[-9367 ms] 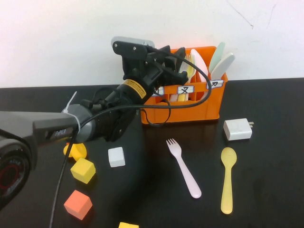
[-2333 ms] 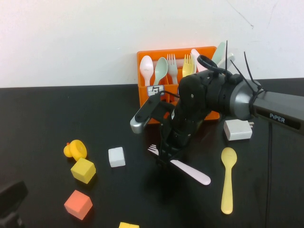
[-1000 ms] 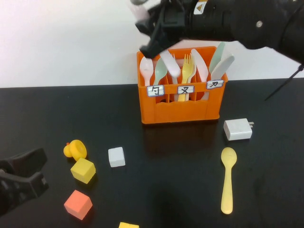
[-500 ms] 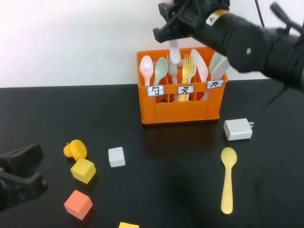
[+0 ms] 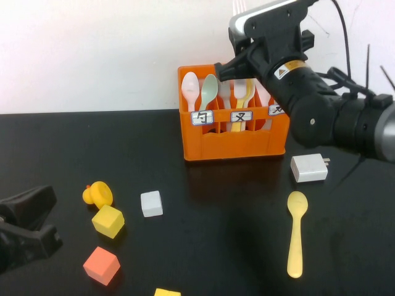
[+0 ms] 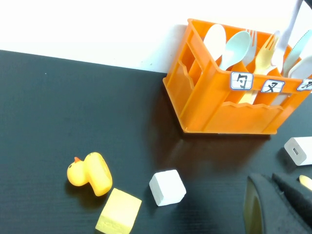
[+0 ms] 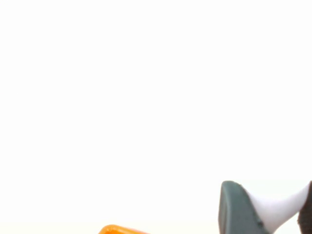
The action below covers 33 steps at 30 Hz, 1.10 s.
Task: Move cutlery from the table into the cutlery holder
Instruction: Place the fork on the box
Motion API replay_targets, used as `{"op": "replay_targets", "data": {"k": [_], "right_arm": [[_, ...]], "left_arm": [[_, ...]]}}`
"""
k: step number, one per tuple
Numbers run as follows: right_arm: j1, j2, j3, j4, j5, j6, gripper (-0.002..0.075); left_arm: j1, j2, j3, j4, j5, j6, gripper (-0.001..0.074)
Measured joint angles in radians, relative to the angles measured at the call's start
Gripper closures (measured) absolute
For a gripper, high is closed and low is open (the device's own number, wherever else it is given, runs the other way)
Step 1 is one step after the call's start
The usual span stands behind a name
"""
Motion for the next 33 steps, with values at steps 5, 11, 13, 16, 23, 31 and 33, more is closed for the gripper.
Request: {"op": "replay_targets", "data": {"k": [5,11,13,16,23,31,33], "right_arm": [[0.0,0.034,0.002,0.0,-0.028,0.0,0.0477],[0.0,0.078,0.004,-0.018,-0.07,0.0,0.0477],[0.0,0.084,0.004,-0.044,-0.072,0.0,0.0477],[0.0,0.085,0.005,-0.064,-0.074,0.0,0.0477],[0.0,0.085,0.005,-0.072,-0.056,0.0,0.0477],[-0.012,0.092,0.005,-0.069,0.045,0.0,0.0403],[-0.012,0.081,0.006,-0.069,0.059,0.0,0.0383]], "left_arm": [[0.0,0.0,0.0,0.0,-0.001,0.0,0.0736],[0.0,0.0,0.0,0.0,-0.002,0.0,0.0736],[0.0,0.0,0.0,0.0,-0.002,0.0,0.0736],[0.0,0.0,0.0,0.0,-0.002,0.0,0.0736],[0.0,0.0,0.0,0.0,-0.02,0.0,0.0736],[0.0,0.0,0.0,0.002,-0.027,-0.003,0.0736],[0.0,0.0,0.0,0.002,-0.027,-0.003,0.0736]]}}
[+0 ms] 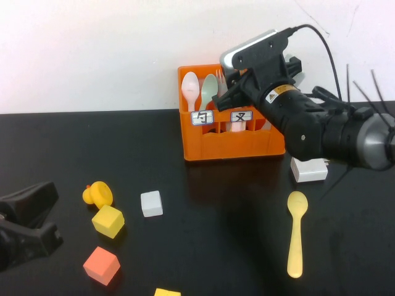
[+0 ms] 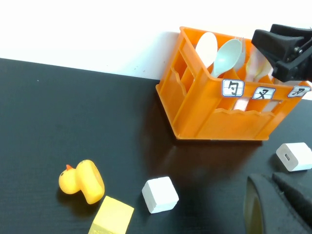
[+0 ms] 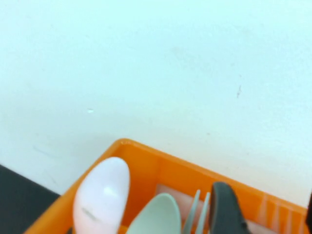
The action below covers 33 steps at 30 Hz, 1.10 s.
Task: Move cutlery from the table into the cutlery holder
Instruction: Place the fork on the box, then pick up the spoon
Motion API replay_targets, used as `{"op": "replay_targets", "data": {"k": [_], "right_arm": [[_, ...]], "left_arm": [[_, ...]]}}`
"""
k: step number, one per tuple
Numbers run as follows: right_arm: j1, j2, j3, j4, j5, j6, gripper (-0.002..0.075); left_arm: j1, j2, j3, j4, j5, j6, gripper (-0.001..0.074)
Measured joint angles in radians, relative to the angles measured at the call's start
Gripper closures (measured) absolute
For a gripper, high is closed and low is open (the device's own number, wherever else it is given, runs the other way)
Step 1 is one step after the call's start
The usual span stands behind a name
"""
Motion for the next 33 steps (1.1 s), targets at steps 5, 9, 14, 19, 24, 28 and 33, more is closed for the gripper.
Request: {"op": "replay_targets", "data": {"k": [5,9,14,19,24,28,33], "right_arm": [[-0.001,-0.095,0.0,-0.003,0.083,-0.029,0.037],[-0.003,-0.225,0.0,-0.004,0.346,-0.086,0.0414],[-0.008,-0.359,0.0,-0.002,0.846,-0.097,0.0643],[-0.01,-0.374,0.001,-0.03,1.237,-0.081,0.0715],[-0.01,-0.362,0.051,-0.193,1.351,0.077,0.0724],[-0.032,-0.357,0.138,-0.354,1.349,0.256,0.0726],[-0.08,-0.35,0.212,-0.33,1.286,0.364,0.0701]], "left_arm": [[0.0,0.0,0.0,0.0,0.0,0.0,0.0736],[0.0,0.0,0.0,0.0,0.0,-0.001,0.0736],[0.0,0.007,0.0,-0.01,0.002,-0.059,0.0736],[0.0,0.095,0.0,-0.13,0.008,-0.052,0.0736],[0.0,0.256,-0.032,-0.28,0.028,0.055,0.0736],[0.0,0.362,-0.103,-0.374,0.08,0.16,0.0736],[0.0,0.451,-0.204,-0.478,0.181,0.314,0.0736]]}}
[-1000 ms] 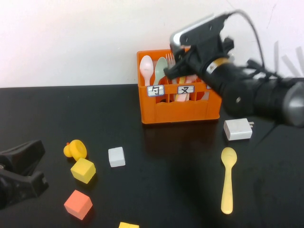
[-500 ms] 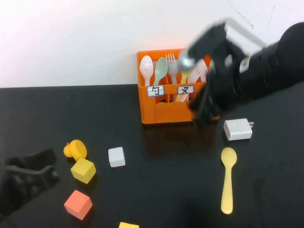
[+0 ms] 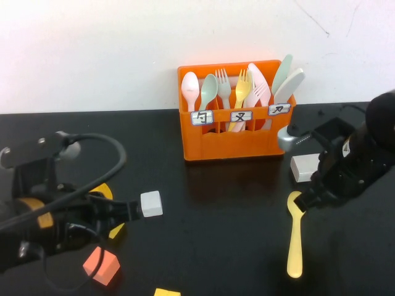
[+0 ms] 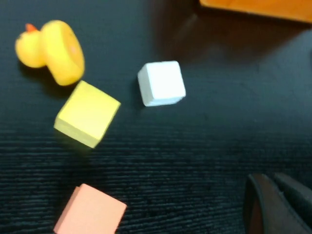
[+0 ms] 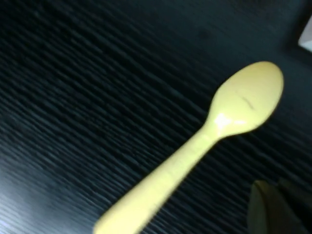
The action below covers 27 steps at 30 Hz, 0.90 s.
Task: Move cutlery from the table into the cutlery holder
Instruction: Pick up the spoon
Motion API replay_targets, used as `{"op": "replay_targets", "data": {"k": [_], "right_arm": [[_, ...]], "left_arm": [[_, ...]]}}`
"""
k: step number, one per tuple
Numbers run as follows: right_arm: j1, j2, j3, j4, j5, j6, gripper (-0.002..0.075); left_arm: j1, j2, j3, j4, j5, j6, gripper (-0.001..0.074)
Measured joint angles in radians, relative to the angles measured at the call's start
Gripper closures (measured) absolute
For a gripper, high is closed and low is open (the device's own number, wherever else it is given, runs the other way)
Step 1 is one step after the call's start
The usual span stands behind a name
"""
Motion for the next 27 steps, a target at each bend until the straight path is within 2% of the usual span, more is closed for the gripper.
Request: {"op": "replay_targets", "data": {"k": [2,7,10,20,27], "right_arm": [[-0.014,0.017,0.005,0.057,-0.022,-0.004,0.0641],[-0.02,0.092,0.005,0.178,-0.073,-0.008,0.0386],[-0.02,0.144,0.005,0.195,-0.076,-0.009,0.0319],[0.005,0.205,-0.004,0.177,-0.032,-0.105,0.0293],[0.075,0.209,-0.01,-0.037,0.092,-0.048,0.0293]], "left_arm": [[0.0,0.018,-0.012,-0.042,0.014,0.047,0.0736],[0.0,0.032,-0.016,-0.143,0.069,0.162,0.0736],[0.0,0.036,-0.016,-0.163,0.097,0.194,0.0736],[0.0,0.036,-0.016,-0.169,0.108,0.201,0.0736],[0.0,0.036,-0.016,-0.177,0.108,0.21,0.0736]]}}
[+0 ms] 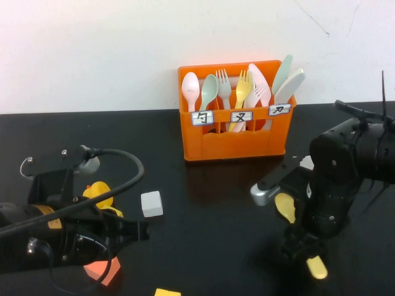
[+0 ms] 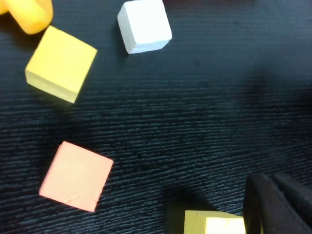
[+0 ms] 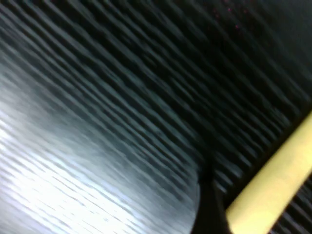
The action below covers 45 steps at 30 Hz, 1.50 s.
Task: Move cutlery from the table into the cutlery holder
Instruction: Pick up the spoon, then place the spoon on the box
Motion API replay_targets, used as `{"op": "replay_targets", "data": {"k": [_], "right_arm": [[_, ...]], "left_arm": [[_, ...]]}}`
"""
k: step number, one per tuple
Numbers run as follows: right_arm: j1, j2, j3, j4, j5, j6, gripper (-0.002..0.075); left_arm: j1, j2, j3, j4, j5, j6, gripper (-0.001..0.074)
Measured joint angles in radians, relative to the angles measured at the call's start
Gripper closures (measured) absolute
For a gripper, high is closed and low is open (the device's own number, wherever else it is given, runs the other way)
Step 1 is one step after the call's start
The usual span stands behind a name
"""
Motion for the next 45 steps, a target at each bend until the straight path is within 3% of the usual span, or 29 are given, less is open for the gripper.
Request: {"op": "replay_targets", "data": {"k": [11,13,17,37,45], "right_arm": [[0.0,0.002,0.0,-0.02,-0.008,0.02,0.0306],[0.0,0.002,0.0,-0.02,-0.017,0.0,0.037],[0.0,0.002,0.0,-0.016,-0.034,-0.048,0.0568],[0.0,-0.131,0.016,0.024,-0.147,-0.095,0.0559],[0.0,-0.232,0.018,0.037,-0.359,-0.114,0.0559]], "left_arm": [[0.0,0.0,0.0,-0.011,0.001,0.01,0.0736],[0.0,0.0,0.0,-0.019,0.001,0.01,0.0736],[0.0,0.0,0.0,-0.02,-0.003,0.01,0.0736],[0.0,0.0,0.0,-0.025,-0.018,0.014,0.0736],[0.0,0.0,0.0,-0.025,-0.016,0.014,0.0736]]}}
